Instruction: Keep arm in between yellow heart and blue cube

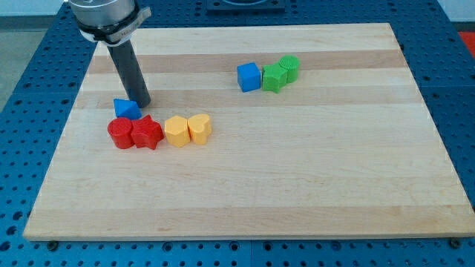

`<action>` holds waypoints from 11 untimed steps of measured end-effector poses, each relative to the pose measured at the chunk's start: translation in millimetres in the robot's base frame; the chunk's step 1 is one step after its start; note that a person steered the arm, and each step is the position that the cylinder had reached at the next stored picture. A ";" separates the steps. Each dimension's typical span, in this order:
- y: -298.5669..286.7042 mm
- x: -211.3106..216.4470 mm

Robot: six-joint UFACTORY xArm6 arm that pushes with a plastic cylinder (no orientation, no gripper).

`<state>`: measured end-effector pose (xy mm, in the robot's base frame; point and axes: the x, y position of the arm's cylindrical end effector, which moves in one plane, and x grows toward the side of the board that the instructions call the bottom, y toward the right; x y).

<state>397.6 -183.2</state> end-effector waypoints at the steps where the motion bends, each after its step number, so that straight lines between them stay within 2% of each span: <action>1: 0.0 10.5; 3: 5.7 8.0; 6: 19.2 -41.4; 10: 76.4 -43.1; 11: 97.6 -25.7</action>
